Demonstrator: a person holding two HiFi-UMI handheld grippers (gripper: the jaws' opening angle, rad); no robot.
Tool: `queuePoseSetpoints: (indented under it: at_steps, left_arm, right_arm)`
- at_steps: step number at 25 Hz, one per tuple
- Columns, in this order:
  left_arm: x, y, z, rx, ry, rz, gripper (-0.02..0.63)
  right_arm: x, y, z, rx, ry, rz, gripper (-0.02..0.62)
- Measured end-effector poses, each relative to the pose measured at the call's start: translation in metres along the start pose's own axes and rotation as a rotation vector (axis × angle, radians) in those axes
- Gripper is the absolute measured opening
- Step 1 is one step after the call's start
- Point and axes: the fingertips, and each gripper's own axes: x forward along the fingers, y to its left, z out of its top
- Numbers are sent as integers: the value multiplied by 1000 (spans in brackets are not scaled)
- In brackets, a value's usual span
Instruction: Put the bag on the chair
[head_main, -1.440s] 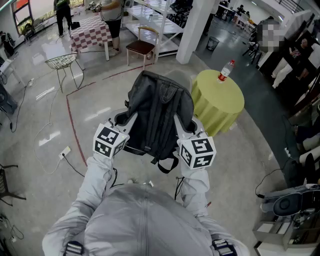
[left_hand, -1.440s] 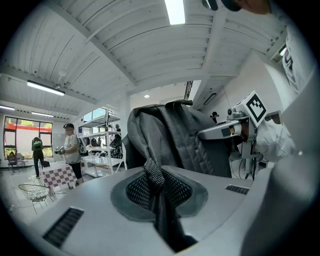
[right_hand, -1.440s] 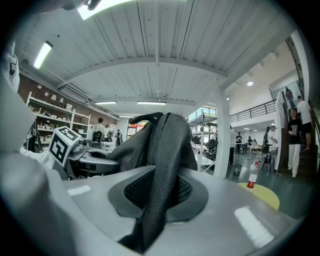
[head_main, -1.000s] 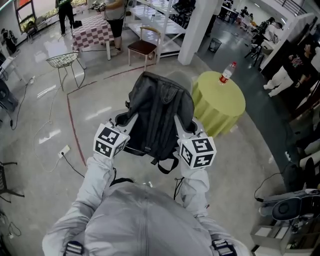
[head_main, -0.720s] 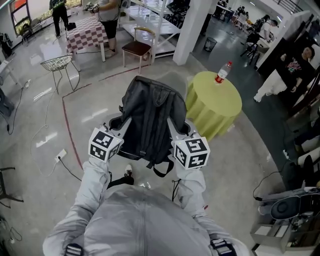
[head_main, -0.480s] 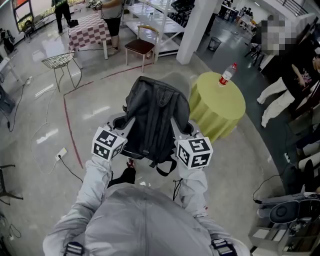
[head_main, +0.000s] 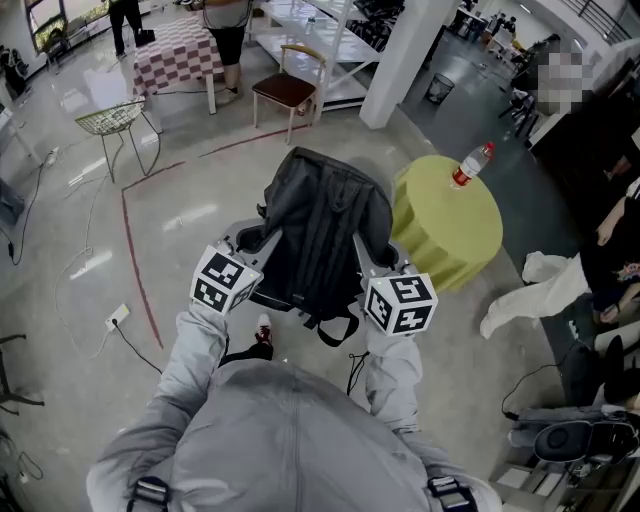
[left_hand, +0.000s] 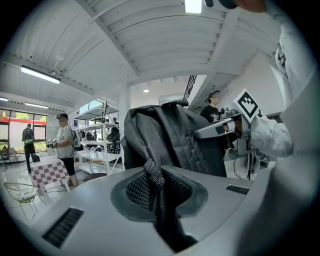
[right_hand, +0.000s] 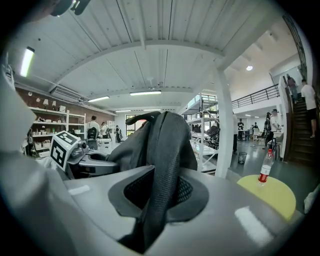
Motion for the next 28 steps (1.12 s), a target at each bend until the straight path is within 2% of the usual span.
queuePoseSetpoints:
  at_steps: [9, 16, 24, 28]
  left_arm:
    - [68, 80, -3, -18, 17, -51, 41]
    - [111, 113, -12, 0, 38, -109, 41]
    - [159, 141, -48, -52, 97, -118, 41]
    - [187, 149, -79, -91, 161, -119, 41]
  right_arm:
    - [90, -37, 8, 6, 52, -48, 63]
    - [138, -67, 2, 37, 86, -97, 63]
    - [185, -94, -32, 66, 141, -118, 64]
    - [208, -113, -62, 89, 188, -103, 64]
